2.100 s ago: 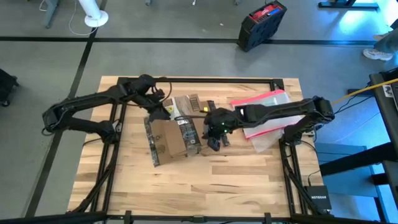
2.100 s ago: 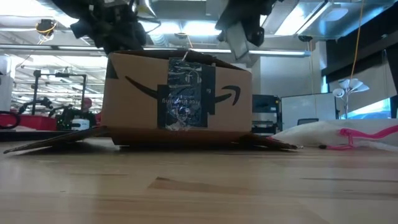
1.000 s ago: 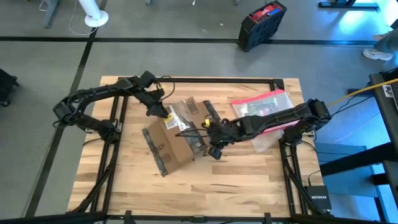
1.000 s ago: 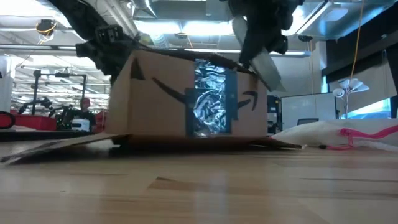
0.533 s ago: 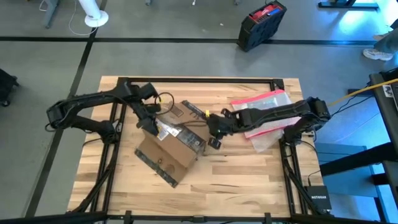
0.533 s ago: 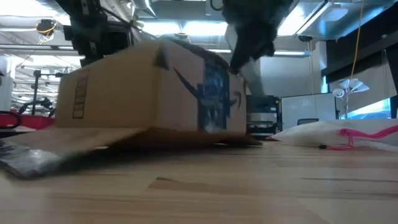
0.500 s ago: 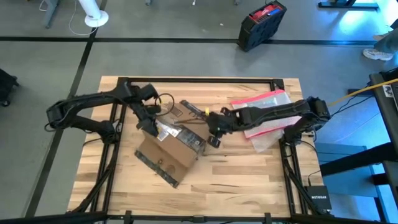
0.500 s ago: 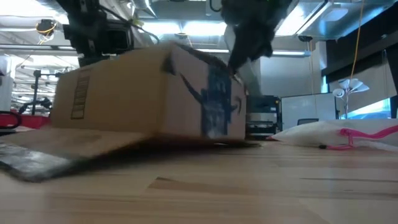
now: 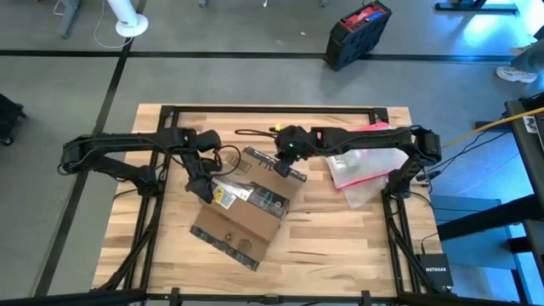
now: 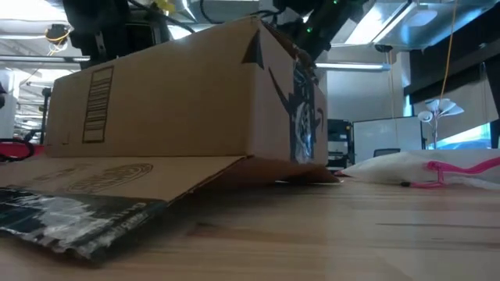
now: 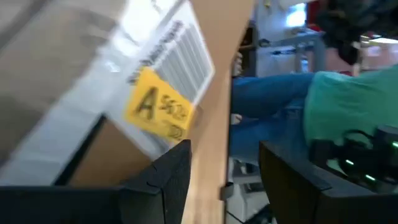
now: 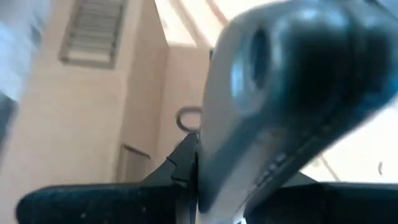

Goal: Unpack boxes
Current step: Break down the cardboard box with the gray cutter until it is fully flat

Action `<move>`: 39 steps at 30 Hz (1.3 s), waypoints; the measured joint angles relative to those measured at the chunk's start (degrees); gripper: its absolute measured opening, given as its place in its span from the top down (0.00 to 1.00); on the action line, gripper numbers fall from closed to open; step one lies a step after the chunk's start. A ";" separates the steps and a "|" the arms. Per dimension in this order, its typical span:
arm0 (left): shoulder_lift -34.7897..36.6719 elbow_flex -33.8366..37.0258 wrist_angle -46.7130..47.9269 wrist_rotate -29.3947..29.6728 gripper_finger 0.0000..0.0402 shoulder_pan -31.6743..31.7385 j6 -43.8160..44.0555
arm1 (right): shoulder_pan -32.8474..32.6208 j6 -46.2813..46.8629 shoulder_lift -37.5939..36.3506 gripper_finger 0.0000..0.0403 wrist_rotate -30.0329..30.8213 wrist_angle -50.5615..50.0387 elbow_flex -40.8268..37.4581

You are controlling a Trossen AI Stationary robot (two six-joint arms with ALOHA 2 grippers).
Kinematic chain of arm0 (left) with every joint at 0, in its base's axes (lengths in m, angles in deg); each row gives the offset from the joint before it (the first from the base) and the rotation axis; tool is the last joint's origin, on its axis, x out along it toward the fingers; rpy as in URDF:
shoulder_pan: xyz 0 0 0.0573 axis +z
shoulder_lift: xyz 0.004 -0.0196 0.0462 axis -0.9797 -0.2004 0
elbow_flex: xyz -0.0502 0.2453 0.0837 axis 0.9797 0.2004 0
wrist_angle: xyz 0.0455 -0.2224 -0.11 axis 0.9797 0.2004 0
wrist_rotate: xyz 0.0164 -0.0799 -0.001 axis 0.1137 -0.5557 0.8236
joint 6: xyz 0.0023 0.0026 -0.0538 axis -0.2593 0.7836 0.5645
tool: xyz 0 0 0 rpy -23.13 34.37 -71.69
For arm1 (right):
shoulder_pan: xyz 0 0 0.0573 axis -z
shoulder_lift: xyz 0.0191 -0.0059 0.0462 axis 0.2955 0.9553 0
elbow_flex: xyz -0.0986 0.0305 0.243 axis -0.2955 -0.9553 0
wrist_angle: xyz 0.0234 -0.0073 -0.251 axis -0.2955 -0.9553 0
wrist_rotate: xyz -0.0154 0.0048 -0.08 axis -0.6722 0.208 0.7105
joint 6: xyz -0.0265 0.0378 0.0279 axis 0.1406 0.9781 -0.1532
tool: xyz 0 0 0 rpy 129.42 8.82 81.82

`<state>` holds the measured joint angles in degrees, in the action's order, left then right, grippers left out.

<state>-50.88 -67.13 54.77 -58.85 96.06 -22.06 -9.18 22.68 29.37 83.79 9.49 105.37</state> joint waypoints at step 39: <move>3.28 -4.29 15.36 8.99 0.56 1.36 -6.26 | -18.29 13.77 0.05 0.82 9.39 -11.10 -0.04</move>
<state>-47.60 -71.42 70.13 -49.86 97.42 -28.33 -27.47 36.45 29.42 93.18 -1.61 105.33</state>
